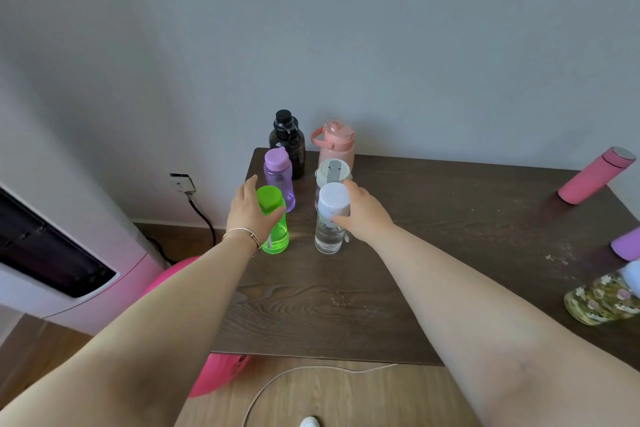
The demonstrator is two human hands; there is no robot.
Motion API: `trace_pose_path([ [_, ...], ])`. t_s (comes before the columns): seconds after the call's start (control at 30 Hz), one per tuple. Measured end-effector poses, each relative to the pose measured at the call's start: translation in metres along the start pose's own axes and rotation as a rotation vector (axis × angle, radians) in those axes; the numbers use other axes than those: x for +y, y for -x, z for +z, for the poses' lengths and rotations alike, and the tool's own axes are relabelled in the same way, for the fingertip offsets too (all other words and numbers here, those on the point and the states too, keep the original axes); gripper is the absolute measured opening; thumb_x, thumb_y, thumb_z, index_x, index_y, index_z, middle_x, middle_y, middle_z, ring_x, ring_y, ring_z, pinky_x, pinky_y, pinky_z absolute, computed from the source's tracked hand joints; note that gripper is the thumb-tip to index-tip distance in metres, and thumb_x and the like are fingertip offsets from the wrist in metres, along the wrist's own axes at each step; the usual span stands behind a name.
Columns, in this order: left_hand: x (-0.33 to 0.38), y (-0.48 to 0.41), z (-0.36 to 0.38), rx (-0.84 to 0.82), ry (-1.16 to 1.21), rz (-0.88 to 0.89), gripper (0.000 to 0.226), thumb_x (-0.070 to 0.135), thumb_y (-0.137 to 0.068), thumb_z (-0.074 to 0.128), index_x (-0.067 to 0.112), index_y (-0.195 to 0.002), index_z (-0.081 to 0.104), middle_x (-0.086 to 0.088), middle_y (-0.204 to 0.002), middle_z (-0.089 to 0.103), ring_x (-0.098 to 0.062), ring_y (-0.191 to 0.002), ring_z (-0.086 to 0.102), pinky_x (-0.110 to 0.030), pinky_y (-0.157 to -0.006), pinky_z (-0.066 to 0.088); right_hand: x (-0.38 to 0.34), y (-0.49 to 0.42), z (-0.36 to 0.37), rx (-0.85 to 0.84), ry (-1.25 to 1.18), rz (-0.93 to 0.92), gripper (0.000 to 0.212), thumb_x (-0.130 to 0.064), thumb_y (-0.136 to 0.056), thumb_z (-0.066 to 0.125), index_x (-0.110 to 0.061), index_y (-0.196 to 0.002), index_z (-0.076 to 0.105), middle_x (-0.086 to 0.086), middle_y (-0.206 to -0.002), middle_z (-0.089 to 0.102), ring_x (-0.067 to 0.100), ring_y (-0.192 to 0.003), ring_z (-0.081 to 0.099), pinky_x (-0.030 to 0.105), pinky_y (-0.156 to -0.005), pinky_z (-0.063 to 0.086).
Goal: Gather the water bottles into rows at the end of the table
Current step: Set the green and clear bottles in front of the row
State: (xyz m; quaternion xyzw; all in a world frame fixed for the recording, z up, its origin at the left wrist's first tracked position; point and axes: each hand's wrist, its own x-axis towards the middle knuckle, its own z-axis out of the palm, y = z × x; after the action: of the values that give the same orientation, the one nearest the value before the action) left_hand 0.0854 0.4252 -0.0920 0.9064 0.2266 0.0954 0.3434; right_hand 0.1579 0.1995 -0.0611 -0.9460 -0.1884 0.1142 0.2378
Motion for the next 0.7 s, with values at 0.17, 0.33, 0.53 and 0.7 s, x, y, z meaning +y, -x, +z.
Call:
trace_pose_path([
  [0.17,0.028,0.003,-0.003,0.030,-0.070,0.100,0.079,0.043,-0.080,0.071,0.015,-0.144,0.033,-0.006,-0.147,0.040,-0.028,-0.131,0.042,-0.043,-0.103,0.042,0.013,0.012,-0.022,0.070,0.117,-0.032,0.066,-0.032,-0.090,0.066,-0.015,-0.144,0.032,0.009,-0.142,0.047,0.029,-0.123,0.051,0.042,-0.092,0.048],
  [0.33,0.080,0.013,0.010,-0.012,-0.146,0.211,0.080,0.046,-0.083,0.067,0.016,-0.147,0.030,-0.008,-0.152,0.035,-0.029,-0.136,0.037,-0.045,-0.108,0.038,0.051,0.032,-0.057,0.142,0.184,-0.003,0.066,-0.037,-0.092,0.061,-0.011,-0.145,0.032,0.011,-0.141,0.046,0.030,-0.126,0.044,0.045,-0.094,0.046],
  [0.53,0.162,0.050,0.058,-0.049,-0.169,0.309,0.077,0.040,-0.084,0.069,0.012,-0.146,0.034,-0.010,-0.151,0.035,-0.029,-0.136,0.035,-0.039,-0.109,0.031,0.127,0.074,-0.111,0.232,0.197,0.086,0.065,-0.038,-0.092,0.060,-0.013,-0.146,0.033,0.008,-0.137,0.048,0.029,-0.124,0.045,0.042,-0.089,0.047],
  [0.7,0.231,0.100,0.111,-0.085,-0.219,0.365,0.077,0.041,-0.087,0.063,0.014,-0.149,0.027,-0.009,-0.154,0.029,-0.029,-0.139,0.031,-0.040,-0.113,0.030,0.205,0.122,-0.158,0.292,0.190,0.156,0.063,-0.038,-0.092,0.060,-0.012,-0.144,0.035,0.009,-0.136,0.050,0.029,-0.124,0.046,0.043,-0.090,0.049],
])
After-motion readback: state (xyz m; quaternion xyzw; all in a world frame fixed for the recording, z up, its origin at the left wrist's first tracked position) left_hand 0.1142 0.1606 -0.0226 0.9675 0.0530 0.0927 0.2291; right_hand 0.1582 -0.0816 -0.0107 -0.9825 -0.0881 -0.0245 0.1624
